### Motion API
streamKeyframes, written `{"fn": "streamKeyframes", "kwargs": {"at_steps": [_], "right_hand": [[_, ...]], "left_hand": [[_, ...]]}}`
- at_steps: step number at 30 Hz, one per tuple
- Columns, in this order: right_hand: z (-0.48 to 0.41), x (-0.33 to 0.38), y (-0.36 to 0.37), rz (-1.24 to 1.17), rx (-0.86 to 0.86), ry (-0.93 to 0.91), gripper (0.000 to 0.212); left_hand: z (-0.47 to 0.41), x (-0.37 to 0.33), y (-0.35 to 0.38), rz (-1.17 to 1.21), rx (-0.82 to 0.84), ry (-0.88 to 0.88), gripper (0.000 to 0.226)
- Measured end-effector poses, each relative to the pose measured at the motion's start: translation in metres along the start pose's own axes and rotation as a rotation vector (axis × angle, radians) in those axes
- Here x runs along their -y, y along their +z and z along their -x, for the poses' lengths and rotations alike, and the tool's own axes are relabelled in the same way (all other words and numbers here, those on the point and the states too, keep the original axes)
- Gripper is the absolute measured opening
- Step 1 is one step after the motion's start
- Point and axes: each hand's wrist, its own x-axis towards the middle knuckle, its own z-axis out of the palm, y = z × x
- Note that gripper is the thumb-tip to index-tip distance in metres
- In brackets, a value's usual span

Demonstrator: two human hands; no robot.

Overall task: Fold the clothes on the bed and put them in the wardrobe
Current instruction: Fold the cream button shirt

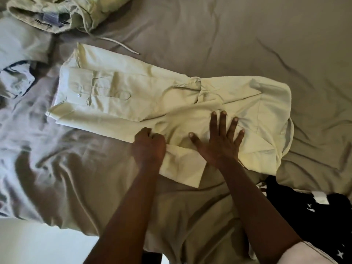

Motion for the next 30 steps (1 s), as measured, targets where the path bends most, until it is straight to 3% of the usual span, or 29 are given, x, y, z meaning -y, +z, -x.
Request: {"fn": "streamKeyframes", "kwargs": {"at_steps": [4, 7, 8, 10, 12, 14, 17, 19, 21, 22, 25, 28, 30], "right_hand": [[-0.001, -0.001, 0.008, 0.020, -0.042, 0.009, 0.095], [-0.002, -0.001, 0.007, 0.058, -0.036, 0.014, 0.095], [-0.003, 0.000, 0.006, 0.067, -0.020, 0.020, 0.095], [-0.004, 0.002, 0.006, 0.084, 0.006, 0.037, 0.096], [-0.005, 0.006, 0.006, 0.086, 0.007, 0.047, 0.097], [-0.003, 0.010, 0.007, 0.071, -0.003, 0.058, 0.098], [0.001, 0.031, 0.001, -0.030, -0.033, 0.167, 0.098], [0.005, 0.056, -0.010, -0.107, -0.268, 0.162, 0.090], [0.004, 0.084, -0.024, -0.231, -0.522, -0.120, 0.073], [-0.001, 0.099, -0.032, -0.285, -0.536, -0.302, 0.066], [-0.032, 0.135, -0.058, -0.170, -0.255, -0.656, 0.059], [-0.068, 0.157, -0.070, 0.066, 0.083, -0.715, 0.036], [-0.081, 0.160, -0.079, 0.026, 0.112, -0.669, 0.022]], "left_hand": [[-0.038, 0.010, -0.041, 0.074, 0.265, 0.036, 0.026], [-0.064, 0.008, -0.068, -0.414, 0.455, 0.303, 0.026], [-0.072, 0.007, -0.076, -0.574, 0.448, 0.369, 0.027], [-0.084, 0.008, -0.089, -0.757, 0.278, 0.452, 0.022], [-0.091, 0.011, -0.099, -0.741, 0.016, 0.459, 0.017], [-0.091, 0.011, -0.105, -0.586, -0.110, 0.388, 0.020], [-0.083, 0.012, -0.102, -0.373, 0.030, 0.199, 0.038], [-0.074, 0.016, -0.095, -0.457, 0.151, 0.189, 0.061], [-0.068, 0.023, -0.093, -0.522, 0.171, 0.217, 0.060], [-0.067, 0.028, -0.095, -0.534, 0.165, 0.221, 0.057], [-0.063, 0.038, -0.111, -0.594, 0.227, 0.204, 0.062], [-0.068, 0.046, -0.138, -0.620, 0.374, 0.144, 0.050], [-0.075, 0.051, -0.158, -0.485, 0.481, 0.129, 0.046]]}}
